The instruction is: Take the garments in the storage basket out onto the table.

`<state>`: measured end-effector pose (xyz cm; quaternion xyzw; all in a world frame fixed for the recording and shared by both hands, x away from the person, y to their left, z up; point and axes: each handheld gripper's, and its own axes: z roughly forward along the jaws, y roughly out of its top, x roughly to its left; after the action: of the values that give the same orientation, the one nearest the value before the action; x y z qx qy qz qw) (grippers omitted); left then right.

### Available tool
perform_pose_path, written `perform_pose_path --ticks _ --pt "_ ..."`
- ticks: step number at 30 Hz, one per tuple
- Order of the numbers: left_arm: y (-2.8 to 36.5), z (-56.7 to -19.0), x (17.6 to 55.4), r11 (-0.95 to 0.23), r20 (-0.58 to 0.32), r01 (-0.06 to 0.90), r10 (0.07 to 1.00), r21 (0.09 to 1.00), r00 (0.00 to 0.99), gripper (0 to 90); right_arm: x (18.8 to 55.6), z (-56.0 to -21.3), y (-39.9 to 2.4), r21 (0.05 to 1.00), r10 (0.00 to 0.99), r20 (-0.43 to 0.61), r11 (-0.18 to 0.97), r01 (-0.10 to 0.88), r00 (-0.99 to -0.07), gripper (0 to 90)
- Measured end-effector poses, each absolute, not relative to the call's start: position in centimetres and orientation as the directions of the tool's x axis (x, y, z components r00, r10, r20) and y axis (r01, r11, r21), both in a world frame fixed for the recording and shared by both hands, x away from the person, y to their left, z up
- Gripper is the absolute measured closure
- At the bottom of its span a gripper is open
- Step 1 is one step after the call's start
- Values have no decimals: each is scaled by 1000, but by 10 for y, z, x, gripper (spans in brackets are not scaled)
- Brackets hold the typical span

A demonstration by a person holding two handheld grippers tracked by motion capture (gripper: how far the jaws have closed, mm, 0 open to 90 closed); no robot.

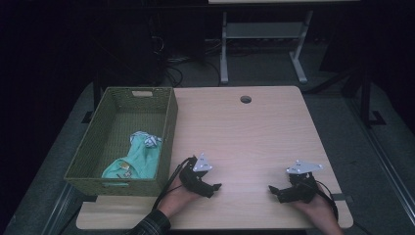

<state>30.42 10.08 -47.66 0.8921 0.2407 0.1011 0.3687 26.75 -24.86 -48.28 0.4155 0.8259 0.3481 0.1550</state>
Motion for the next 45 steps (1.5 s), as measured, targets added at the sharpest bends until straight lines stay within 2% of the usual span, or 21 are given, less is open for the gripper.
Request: perform_pose_path --ticks 22,45 --pt "100 -470 307 -653 3 389 514 650 858 131 267 -483 -249 704 795 34 412 579 -606 15" --pt "101 -459 311 -639 -12 397 518 659 855 132 267 -483 -248 702 796 38 409 583 -604 15"
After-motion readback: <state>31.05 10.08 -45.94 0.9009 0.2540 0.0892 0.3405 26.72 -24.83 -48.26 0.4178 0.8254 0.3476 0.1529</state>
